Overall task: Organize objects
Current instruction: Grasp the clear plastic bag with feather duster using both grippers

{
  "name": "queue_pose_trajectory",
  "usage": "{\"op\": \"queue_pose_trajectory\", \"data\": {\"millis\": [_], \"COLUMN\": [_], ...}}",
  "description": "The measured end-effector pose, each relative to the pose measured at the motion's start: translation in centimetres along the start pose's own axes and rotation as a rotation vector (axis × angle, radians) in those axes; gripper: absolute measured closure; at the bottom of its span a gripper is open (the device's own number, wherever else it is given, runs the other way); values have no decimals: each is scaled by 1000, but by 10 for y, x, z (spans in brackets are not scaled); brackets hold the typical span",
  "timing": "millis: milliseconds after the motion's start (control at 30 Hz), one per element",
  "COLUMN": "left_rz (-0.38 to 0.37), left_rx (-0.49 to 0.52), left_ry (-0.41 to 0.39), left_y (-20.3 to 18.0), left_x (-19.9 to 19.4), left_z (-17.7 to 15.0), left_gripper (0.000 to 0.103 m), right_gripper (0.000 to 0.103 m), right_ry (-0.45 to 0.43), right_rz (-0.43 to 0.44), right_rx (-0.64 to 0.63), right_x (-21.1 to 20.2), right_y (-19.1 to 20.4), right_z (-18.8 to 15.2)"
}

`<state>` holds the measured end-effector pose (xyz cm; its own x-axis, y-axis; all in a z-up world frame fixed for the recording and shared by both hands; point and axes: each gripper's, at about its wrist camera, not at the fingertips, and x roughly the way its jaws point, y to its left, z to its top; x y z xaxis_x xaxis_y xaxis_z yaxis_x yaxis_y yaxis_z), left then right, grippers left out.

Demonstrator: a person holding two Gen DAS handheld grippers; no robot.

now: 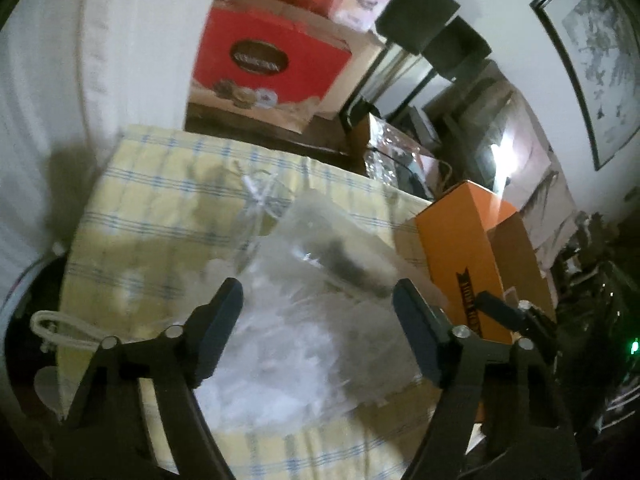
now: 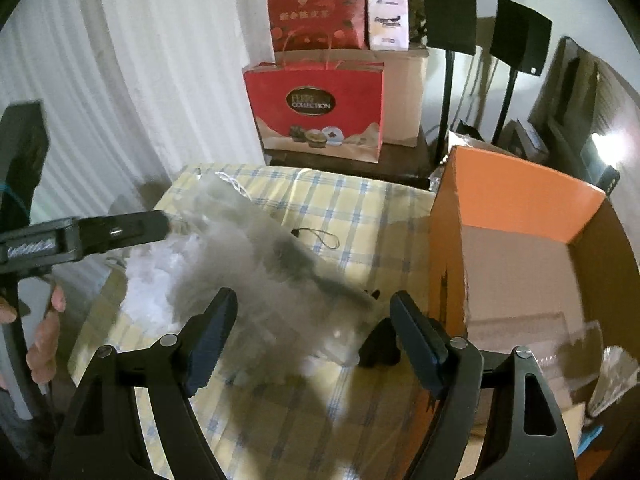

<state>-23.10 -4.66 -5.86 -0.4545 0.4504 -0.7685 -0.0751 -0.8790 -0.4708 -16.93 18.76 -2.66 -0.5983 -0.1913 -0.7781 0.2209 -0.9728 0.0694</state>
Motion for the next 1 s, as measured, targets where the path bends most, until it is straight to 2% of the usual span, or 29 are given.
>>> {"op": "queue_pose_trajectory", "data": {"millis": [133, 167, 333, 400, 467, 533, 833, 933, 1000], "left_rz": [-28, -38, -82, -100, -120, -133, -182, -193, -198], "left_rx": [-26, -35, -79, -96, -111, -111, -71, -56, -46], "left_ry": [27, 33, 60, 66, 74, 64, 7, -16, -27], "left_y": [-3, -3, -5, -6, -9, -12, -38, -50, -58], "left_x": [15, 18, 31, 36, 40, 38, 9, -6, -15], "left_z": [6, 7, 10, 11, 12, 11, 11, 15, 16], "left_gripper": [35, 43, 58, 66, 78, 83, 94, 97, 97], "right_gripper": [24, 24, 24, 24, 24, 24, 24, 29, 40], "right_ry": [9, 10, 25, 32, 37, 39, 12, -6, -16], "right_rz": [6, 7, 10, 9, 12, 15, 7, -8, -14], "right_rx": [-24, -28, -49, -40, -35, -34, -56, -65, -68], "right_x": [7, 8, 13, 14, 16, 16, 4, -3, -8], "right_y": [3, 4, 8, 8, 7, 7, 11, 12, 12], "right_z": [2, 2, 2, 1, 0, -1, -2, 0, 1]}}
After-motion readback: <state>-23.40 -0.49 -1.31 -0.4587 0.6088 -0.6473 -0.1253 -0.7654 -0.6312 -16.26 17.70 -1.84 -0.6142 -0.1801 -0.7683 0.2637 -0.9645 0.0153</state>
